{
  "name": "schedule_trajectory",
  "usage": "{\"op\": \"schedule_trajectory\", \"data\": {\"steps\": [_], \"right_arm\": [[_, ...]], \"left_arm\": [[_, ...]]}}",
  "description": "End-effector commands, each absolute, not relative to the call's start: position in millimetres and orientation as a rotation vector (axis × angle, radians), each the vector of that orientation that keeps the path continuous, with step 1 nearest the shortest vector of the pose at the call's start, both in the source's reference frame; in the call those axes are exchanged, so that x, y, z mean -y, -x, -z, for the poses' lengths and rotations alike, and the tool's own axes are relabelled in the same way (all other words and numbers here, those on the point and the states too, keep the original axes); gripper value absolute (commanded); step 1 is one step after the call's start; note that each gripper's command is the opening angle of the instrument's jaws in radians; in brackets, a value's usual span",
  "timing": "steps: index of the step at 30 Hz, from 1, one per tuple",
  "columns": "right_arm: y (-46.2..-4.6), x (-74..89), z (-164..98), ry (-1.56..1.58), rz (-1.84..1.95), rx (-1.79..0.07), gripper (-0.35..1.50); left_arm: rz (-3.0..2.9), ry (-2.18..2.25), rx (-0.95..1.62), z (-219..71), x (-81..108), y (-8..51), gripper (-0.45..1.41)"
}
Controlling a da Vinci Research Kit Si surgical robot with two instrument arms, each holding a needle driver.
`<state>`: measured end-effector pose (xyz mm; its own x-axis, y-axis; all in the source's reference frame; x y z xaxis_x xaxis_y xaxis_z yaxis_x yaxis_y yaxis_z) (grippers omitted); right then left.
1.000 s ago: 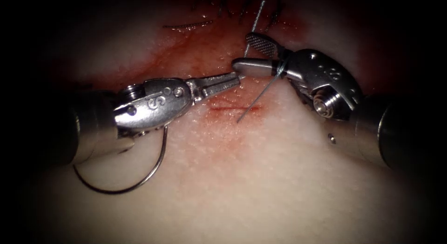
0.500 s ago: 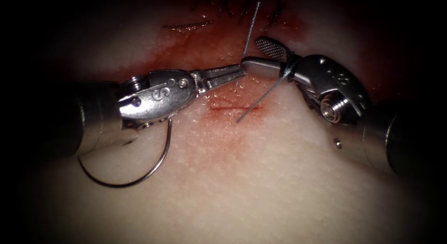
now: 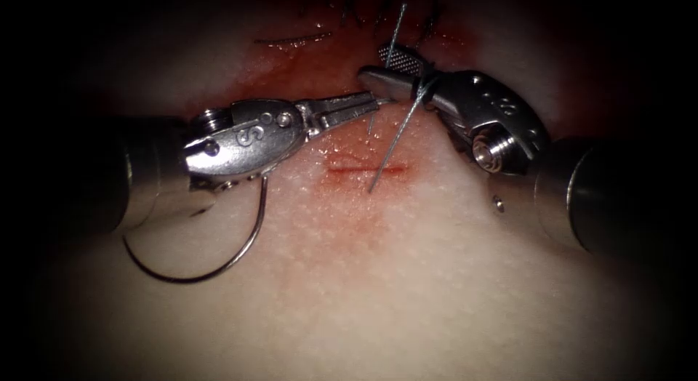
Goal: Wound Closure
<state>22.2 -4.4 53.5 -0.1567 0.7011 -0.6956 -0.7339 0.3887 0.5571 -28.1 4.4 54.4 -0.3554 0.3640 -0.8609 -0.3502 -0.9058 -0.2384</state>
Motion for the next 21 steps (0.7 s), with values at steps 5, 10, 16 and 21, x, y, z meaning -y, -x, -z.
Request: {"op": "schedule_trajectory", "data": {"steps": [5,10,16,21], "right_arm": [[-23.2,3.9,-54.5,0.036,-1.263,-1.188,0.24],[-23.2,3.8,-54.6,0.038,-1.273,-1.182,-0.35],[-23.3,4.6,-54.2,0.101,-1.311,-1.219,-0.35],[-23.6,6.3,-53.0,0.102,-1.296,-1.256,-0.35]], "left_arm": [[-2.281,1.455,0.018,-55.1,-4.6,28.7,-0.45],[-2.280,1.457,0.019,-55.5,-4.9,28.7,-0.45],[-2.284,1.457,0.014,-55.7,-4.6,28.3,-0.45],[-2.296,1.432,-0.005,-56.1,-4.5,26.9,-0.45]]}}
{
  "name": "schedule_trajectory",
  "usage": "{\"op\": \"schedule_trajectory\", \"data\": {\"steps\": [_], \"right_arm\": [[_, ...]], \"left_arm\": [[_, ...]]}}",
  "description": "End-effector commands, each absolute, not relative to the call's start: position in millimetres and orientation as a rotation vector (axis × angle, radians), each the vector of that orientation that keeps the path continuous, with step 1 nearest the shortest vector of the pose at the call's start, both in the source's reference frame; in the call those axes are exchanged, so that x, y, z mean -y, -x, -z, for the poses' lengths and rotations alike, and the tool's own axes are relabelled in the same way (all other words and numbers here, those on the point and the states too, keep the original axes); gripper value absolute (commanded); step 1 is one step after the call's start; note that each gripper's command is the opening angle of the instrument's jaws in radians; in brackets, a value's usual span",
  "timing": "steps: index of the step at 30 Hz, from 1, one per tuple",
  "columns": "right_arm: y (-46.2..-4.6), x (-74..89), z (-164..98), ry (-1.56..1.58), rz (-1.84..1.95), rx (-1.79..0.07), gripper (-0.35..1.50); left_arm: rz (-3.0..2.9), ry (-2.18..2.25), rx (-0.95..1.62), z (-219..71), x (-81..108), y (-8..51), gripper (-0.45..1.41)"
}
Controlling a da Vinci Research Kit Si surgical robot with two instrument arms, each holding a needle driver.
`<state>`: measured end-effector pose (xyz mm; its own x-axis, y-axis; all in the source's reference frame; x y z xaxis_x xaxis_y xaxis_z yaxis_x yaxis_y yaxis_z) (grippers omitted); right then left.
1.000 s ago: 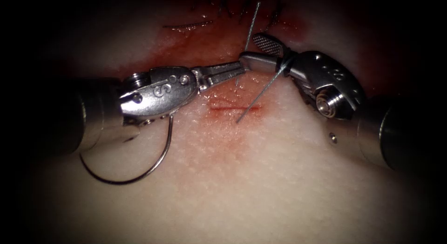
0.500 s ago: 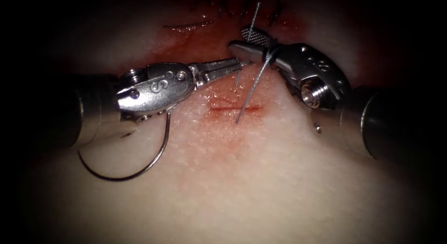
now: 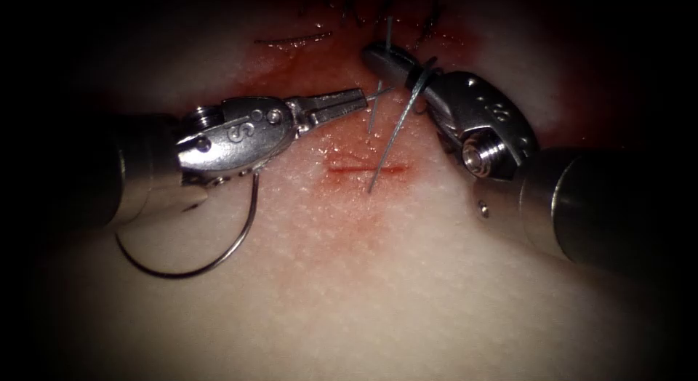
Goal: Wound Closure
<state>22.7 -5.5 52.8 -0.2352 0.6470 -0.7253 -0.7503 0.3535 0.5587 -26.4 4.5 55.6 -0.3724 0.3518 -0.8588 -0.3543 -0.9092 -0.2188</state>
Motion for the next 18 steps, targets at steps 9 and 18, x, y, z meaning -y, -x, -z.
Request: {"op": "schedule_trajectory", "data": {"steps": [9,18], "right_arm": [[-23.4,11.8,-51,0.231,-1.158,-1.309,-0.35],[-24.2,17.2,-53,0.245,-1.100,-1.206,-0.35]], "left_arm": [[-2.284,1.339,-0.022,-58,-6.9,22.3,-0.45],[-2.267,1.286,-0.029,-61,-11.7,22.0,-0.45]]}}
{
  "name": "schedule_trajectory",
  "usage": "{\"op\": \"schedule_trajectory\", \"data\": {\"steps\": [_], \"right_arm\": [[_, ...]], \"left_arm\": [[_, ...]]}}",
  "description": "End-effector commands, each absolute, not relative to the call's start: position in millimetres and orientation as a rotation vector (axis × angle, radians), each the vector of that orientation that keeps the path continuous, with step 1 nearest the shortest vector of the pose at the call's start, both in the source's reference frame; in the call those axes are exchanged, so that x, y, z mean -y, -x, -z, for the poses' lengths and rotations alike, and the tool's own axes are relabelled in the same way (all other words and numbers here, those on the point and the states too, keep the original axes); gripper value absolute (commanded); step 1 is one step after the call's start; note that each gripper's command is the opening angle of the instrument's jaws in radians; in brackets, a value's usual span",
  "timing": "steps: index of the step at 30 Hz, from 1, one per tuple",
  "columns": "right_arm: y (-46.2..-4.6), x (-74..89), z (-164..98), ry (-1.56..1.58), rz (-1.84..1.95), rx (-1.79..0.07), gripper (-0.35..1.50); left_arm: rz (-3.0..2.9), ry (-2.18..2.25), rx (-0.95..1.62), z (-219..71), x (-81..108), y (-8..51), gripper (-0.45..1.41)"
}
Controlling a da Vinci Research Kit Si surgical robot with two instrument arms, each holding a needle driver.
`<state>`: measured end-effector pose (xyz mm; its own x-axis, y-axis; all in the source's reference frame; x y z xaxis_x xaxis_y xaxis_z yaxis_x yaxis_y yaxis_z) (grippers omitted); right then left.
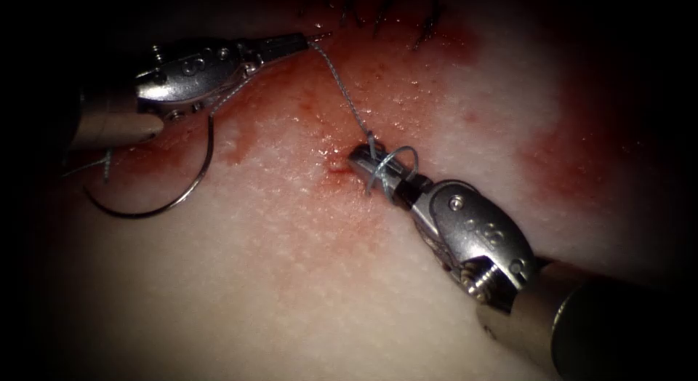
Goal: Wound Closure
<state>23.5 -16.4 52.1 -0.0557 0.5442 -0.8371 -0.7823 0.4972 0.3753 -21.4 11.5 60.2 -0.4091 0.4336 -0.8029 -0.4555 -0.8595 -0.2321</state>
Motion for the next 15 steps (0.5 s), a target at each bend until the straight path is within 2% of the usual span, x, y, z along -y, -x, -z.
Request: {"op": "schedule_trajectory", "data": {"steps": [1,15], "right_arm": [[-24.1,17.2,-52.6,0.248,-1.102,-1.203,-0.35],[-24.3,18.5,-50.1,0.276,-1.062,-1.165,-0.35]], "left_arm": [[-2.261,1.278,-0.018,-60.8,-12.4,21.9,-0.45],[-2.277,1.301,-0.210,-59.0,-20.7,22.8,-0.45]]}}
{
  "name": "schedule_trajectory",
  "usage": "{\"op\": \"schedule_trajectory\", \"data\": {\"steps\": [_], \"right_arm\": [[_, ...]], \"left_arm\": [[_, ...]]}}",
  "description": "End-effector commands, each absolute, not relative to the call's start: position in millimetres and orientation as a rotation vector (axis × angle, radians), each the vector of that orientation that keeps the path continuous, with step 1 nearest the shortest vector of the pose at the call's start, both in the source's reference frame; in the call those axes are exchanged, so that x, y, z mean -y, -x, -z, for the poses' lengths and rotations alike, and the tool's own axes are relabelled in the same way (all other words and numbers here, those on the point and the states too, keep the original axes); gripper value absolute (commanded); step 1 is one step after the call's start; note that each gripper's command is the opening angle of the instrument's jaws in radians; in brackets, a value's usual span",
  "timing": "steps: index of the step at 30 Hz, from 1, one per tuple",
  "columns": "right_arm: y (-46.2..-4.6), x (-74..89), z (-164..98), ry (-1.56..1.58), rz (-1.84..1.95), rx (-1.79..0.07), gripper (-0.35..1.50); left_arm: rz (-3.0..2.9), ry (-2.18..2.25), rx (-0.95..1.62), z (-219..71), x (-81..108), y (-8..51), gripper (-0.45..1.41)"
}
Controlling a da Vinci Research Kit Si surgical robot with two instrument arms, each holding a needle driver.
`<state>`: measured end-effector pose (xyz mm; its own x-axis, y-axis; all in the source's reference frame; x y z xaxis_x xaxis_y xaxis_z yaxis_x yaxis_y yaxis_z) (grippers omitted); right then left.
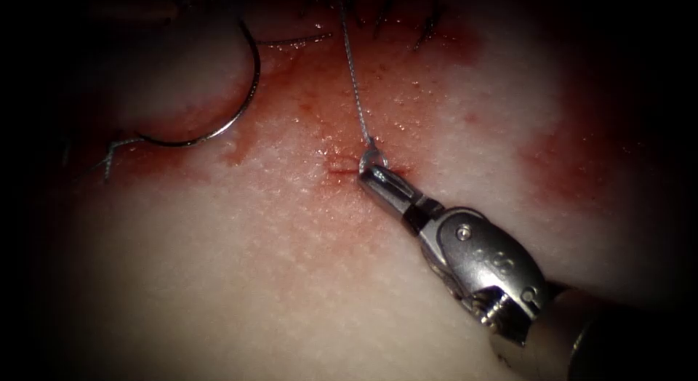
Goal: Wound Closure
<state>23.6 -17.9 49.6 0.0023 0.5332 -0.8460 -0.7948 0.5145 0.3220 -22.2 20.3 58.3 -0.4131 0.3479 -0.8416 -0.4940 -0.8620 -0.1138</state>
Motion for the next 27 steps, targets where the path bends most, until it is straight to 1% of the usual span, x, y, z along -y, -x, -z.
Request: {"op": "schedule_trajectory", "data": {"steps": [1,5,22,27], "right_arm": [[-24.3,18.7,-49.9,0.278,-1.057,-1.163,-0.35],[-24.4,19.6,-49.1,0.270,-1.040,-1.146,-0.35],[-25.2,22.3,-46.8,0.235,-0.975,-1.184,-0.35],[-25.4,23.3,-46.6,0.223,-0.960,-1.185,-0.35]], "left_arm": [[-2.281,1.293,-0.225,-58.9,-21.1,22.9,-0.45],[-2.287,1.270,-0.280,-58.7,-22.6,23.1,-0.45],[-2.299,1.227,-0.397,-58.8,-25.4,23.5,-0.45],[-2.274,1.228,-0.473,-58.9,-27.4,23.3,-0.45]]}}
